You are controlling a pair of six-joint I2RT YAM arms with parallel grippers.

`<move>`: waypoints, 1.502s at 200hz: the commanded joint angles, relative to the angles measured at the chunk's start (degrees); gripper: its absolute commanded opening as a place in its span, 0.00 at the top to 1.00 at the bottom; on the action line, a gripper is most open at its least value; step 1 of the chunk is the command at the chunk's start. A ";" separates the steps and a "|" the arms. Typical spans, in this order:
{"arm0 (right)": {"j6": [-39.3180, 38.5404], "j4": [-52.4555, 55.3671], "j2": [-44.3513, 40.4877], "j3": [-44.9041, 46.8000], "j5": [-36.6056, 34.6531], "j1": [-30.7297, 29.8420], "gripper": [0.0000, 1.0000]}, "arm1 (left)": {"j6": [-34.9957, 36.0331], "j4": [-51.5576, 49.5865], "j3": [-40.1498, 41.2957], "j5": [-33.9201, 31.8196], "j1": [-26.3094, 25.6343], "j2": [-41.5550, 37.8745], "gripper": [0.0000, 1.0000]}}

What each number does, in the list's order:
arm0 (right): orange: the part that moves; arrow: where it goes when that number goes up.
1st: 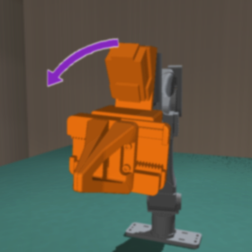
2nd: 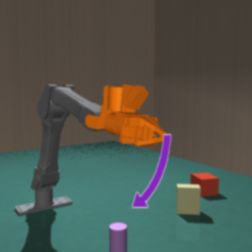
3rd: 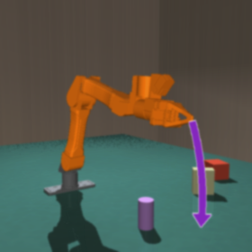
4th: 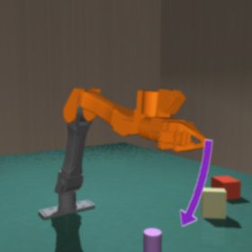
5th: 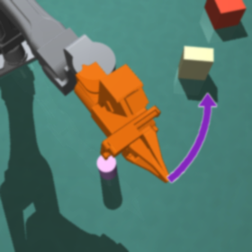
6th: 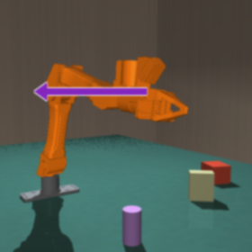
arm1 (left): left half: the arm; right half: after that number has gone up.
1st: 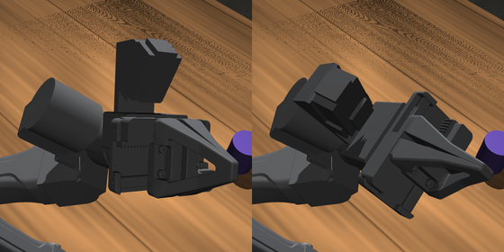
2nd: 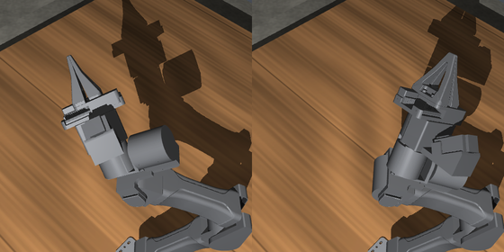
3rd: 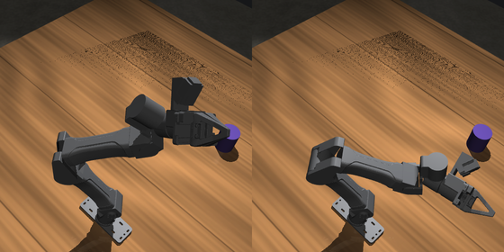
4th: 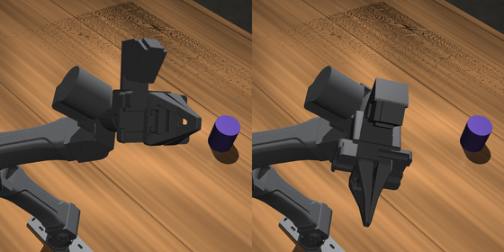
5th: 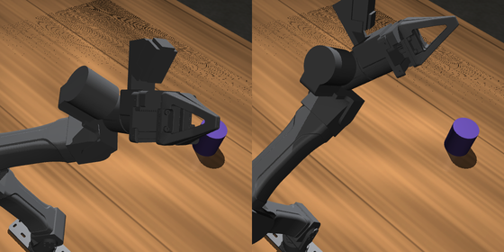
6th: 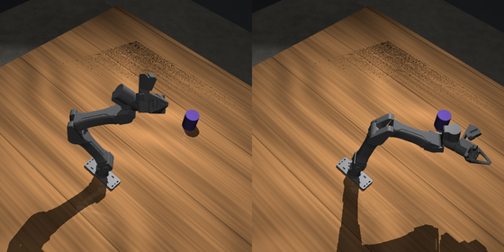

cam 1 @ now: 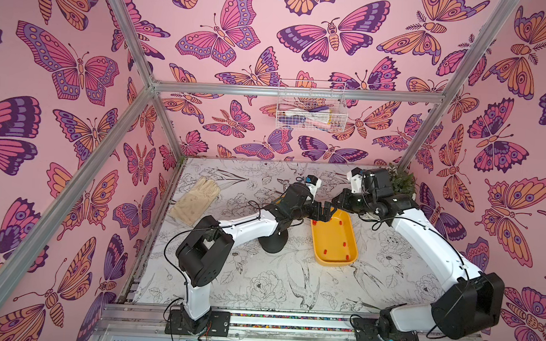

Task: Cover the protruding screws with screw protection sleeves
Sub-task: Pick up the screw protection sleeve from the storage box.

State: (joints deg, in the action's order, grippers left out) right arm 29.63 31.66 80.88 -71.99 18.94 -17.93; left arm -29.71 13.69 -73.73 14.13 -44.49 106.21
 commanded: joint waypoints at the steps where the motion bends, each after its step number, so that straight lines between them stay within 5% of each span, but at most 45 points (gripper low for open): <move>1: 0.23 0.23 -1.69 0.62 0.74 0.30 0.89 | -0.49 1.27 -0.84 -0.29 0.82 1.21 0.01; 300: 0.19 -0.77 -2.31 1.28 -0.71 0.36 0.90 | -2.31 3.08 5.14 0.93 -0.42 -2.12 0.01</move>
State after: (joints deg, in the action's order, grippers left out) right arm 29.65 30.98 80.18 -71.40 18.92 -17.93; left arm -31.27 16.10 -70.65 14.24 -44.53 106.56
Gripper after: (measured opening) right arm 0.100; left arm 0.994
